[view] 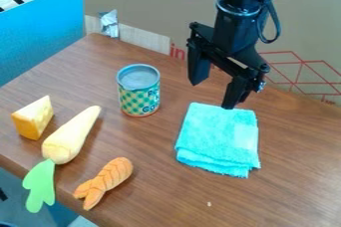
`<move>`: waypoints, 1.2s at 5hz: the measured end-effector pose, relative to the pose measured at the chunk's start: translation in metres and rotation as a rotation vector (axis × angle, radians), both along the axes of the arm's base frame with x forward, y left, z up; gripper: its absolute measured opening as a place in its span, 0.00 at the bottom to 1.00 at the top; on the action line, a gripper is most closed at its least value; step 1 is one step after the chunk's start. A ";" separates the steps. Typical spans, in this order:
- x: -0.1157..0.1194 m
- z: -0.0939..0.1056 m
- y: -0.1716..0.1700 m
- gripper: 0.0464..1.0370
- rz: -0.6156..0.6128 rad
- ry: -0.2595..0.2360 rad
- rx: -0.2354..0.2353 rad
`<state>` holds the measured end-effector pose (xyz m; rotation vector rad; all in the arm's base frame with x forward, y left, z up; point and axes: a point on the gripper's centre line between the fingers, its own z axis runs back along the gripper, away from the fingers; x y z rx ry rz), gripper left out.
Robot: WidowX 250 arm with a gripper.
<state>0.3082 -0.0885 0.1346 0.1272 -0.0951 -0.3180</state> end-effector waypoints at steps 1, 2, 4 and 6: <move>-0.002 -0.009 0.001 0.96 0.003 0.029 0.006; 0.008 -0.006 0.026 0.96 -0.026 0.013 -0.058; 0.020 0.000 0.084 0.96 -0.011 0.047 -0.071; 0.027 -0.022 0.104 0.96 0.041 0.072 -0.011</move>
